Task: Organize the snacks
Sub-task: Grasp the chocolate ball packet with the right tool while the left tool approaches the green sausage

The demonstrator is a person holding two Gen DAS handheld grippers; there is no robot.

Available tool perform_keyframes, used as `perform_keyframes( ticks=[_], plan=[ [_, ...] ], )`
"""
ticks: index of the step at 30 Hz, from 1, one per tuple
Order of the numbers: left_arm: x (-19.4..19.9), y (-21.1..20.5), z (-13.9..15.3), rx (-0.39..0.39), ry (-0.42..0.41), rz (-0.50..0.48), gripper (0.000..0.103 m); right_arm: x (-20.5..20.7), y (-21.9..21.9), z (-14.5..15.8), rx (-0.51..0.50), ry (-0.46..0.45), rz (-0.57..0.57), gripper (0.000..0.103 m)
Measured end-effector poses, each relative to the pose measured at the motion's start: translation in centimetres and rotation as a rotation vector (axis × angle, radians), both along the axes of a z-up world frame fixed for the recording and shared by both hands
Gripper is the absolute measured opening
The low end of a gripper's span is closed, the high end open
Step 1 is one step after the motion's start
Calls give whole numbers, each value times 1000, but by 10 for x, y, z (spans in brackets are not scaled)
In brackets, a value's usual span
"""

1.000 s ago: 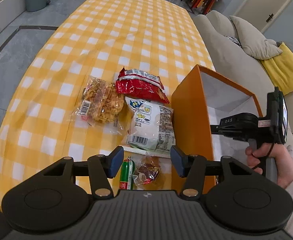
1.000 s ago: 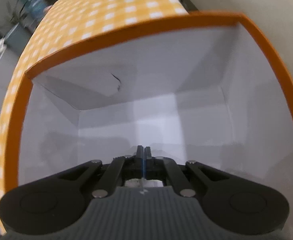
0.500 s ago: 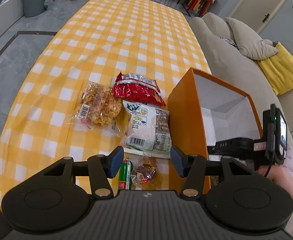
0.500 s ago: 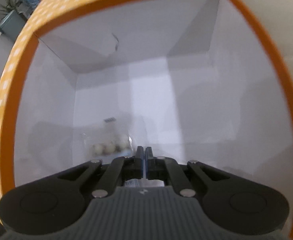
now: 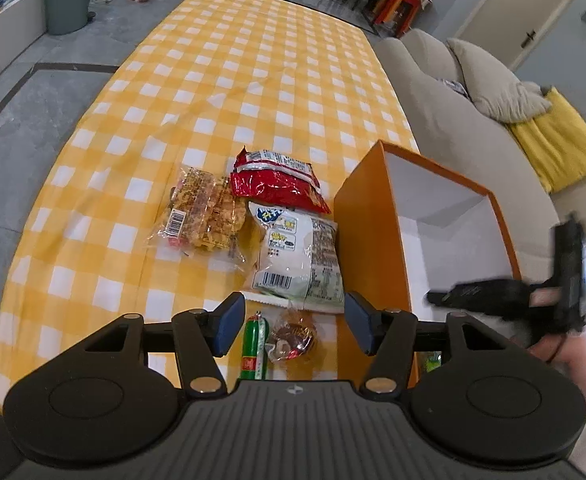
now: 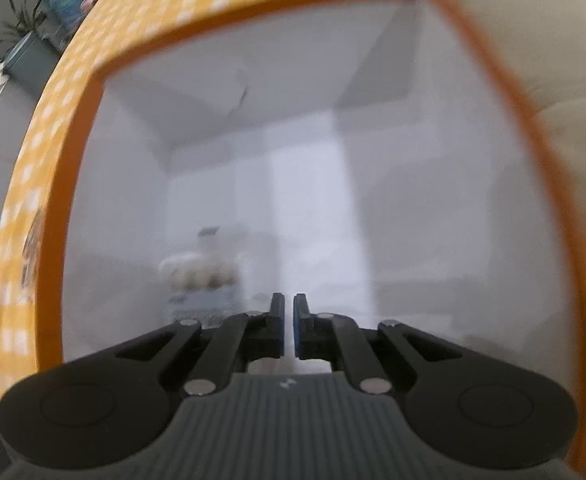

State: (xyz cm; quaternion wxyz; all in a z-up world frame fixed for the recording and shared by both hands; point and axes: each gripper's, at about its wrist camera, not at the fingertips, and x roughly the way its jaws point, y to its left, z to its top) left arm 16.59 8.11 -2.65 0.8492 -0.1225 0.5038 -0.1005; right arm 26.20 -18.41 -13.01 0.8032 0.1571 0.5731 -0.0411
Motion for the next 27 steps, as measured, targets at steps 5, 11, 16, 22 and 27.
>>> perform_keyframes(
  ticks=[5, 11, 16, 22, 27],
  plan=[
    [-4, 0, 3, 33, 14, -31, 73, -18, -4, 52, -29, -127, 4, 4],
    [-12, 4, 7, 99, -15, -60, 85, -47, 28, 111, -68, -292, 172, 38],
    [-14, 25, -5, 97, -7, -132, 88, -67, 71, 137, -105, -382, 424, 65],
    [0, 64, -40, 22, 94, -39, 88, -92, 136, 132, -261, -463, 867, 71],
    [6, 77, -54, -16, 138, -16, 87, -96, 188, 84, -346, -324, 1201, 67]
  ],
)
